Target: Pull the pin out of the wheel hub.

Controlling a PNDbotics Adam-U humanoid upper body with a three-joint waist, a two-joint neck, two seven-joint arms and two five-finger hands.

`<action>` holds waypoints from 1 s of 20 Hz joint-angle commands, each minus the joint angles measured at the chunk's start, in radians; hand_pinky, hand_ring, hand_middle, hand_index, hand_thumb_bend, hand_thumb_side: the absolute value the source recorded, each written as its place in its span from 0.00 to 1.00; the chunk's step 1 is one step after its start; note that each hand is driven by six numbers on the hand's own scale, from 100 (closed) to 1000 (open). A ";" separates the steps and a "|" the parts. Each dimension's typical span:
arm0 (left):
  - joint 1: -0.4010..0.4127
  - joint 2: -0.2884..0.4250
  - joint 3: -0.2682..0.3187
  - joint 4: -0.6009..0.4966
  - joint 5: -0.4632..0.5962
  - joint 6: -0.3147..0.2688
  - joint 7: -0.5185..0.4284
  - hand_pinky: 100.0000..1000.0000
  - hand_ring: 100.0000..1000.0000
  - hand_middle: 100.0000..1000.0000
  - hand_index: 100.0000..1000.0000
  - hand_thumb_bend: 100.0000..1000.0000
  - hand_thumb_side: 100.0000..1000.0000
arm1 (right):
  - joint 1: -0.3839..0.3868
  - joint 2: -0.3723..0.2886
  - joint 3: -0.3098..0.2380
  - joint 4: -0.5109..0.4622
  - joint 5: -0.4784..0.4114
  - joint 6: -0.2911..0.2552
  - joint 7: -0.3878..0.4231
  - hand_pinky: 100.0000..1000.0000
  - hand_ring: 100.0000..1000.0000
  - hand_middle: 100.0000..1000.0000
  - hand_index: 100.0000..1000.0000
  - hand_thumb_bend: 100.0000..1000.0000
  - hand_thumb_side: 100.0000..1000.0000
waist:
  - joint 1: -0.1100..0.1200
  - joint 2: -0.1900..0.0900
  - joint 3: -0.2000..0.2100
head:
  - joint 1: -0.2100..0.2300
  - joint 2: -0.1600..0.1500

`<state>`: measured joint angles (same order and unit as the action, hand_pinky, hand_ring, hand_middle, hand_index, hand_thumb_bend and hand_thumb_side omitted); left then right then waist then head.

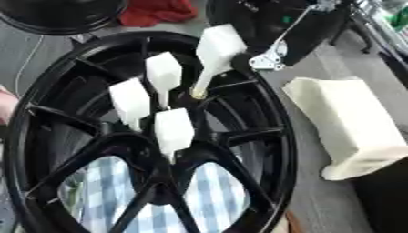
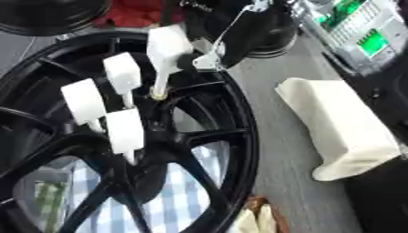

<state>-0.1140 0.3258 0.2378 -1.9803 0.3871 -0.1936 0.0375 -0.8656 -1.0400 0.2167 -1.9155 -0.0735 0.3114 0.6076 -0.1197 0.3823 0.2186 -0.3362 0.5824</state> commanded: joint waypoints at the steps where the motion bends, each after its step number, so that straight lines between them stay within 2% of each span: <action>1: 0.000 0.016 0.006 -0.020 0.002 0.002 0.004 0.86 0.58 0.64 0.74 0.00 0.71 | 0.002 -0.057 -0.038 -0.018 -0.029 -0.002 -0.019 0.69 0.55 0.29 0.35 0.09 0.00 | 0.006 -0.032 -0.005 | 0.005 -0.004; 6: 0.003 0.018 0.008 -0.020 0.000 0.002 0.004 0.86 0.58 0.64 0.74 0.00 0.70 | 0.042 -0.103 -0.085 -0.030 -0.075 -0.011 -0.059 0.69 0.55 0.29 0.34 0.08 0.00 | 0.009 -0.033 -0.017 | 0.018 0.005; 7: 0.004 0.018 0.008 -0.020 -0.001 0.001 0.004 0.86 0.58 0.64 0.74 0.00 0.70 | 0.053 -0.115 -0.098 -0.032 -0.085 -0.014 -0.071 0.69 0.55 0.29 0.34 0.05 0.00 | 0.010 -0.033 -0.019 | 0.022 0.006; 8: 0.005 0.017 0.009 -0.020 -0.001 0.001 0.005 0.86 0.58 0.64 0.74 0.00 0.70 | 0.064 -0.127 -0.111 -0.035 -0.095 -0.018 -0.084 0.69 0.55 0.29 0.34 0.08 0.00 | 0.011 -0.033 -0.021 | 0.024 0.007; 17: 0.019 0.020 0.015 -0.020 -0.009 -0.001 0.013 0.86 0.58 0.64 0.74 0.00 0.70 | 0.156 -0.221 -0.209 -0.032 -0.161 -0.044 -0.172 0.69 0.54 0.29 0.33 0.08 0.00 | 0.022 -0.040 -0.057 | 0.052 0.019; 19: 0.021 0.021 0.017 -0.020 -0.010 -0.002 0.015 0.86 0.58 0.64 0.74 0.00 0.70 | 0.177 -0.240 -0.232 -0.025 -0.175 -0.053 -0.192 0.69 0.54 0.28 0.33 0.04 0.00 | 0.024 -0.042 -0.065 | 0.061 0.023; 20: 0.022 0.021 0.018 -0.020 -0.011 -0.002 0.017 0.86 0.58 0.64 0.74 0.00 0.70 | 0.188 -0.249 -0.244 -0.021 -0.185 -0.059 -0.204 0.69 0.54 0.28 0.33 0.07 0.00 | 0.025 -0.043 -0.069 | 0.066 0.026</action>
<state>-0.0924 0.3260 0.2448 -1.9803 0.3791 -0.1953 0.0487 -0.6703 -1.2368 0.0058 -1.9379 -0.2441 0.2574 0.4201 -0.0997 0.3695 0.1490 -0.2763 0.6057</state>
